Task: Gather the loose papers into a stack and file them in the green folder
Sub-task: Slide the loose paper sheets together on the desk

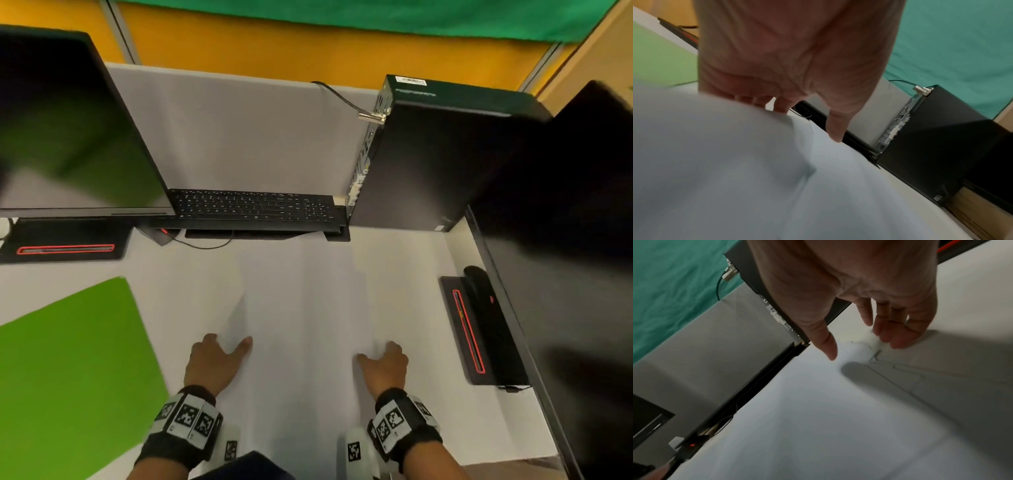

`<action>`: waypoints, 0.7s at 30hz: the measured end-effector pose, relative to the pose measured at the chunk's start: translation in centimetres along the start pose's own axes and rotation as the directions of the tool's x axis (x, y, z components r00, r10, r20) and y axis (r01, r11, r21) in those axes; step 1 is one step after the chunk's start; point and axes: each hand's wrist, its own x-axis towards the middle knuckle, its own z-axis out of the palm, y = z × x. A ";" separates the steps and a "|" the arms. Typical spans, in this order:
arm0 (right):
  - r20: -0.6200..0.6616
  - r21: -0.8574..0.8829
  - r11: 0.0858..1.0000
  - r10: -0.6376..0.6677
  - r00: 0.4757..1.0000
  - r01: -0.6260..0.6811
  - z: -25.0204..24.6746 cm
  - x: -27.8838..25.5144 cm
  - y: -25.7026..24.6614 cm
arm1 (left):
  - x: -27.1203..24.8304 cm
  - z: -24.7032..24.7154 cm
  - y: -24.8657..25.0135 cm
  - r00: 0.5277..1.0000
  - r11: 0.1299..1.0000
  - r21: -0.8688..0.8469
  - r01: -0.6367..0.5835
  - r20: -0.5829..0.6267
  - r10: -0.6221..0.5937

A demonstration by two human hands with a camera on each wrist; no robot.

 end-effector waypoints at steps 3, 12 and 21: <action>0.088 -0.116 0.991 -0.050 0.995 0.061 0.6 -0.6 0.0 | 0.3 0.0 1.4 1.000 0.996 -0.085 0.005 -0.004 -0.005; 0.030 -0.148 0.976 -0.156 0.987 0.158 -0.3 0.2 -1.2 | 0.4 0.6 1.9 0.998 0.999 -0.032 0.031 0.063 -0.029; 0.017 -0.274 0.961 -0.029 0.999 0.032 0.6 0.7 -2.6 | 0.2 1.9 3.4 0.986 0.986 -0.002 0.164 0.039 -0.164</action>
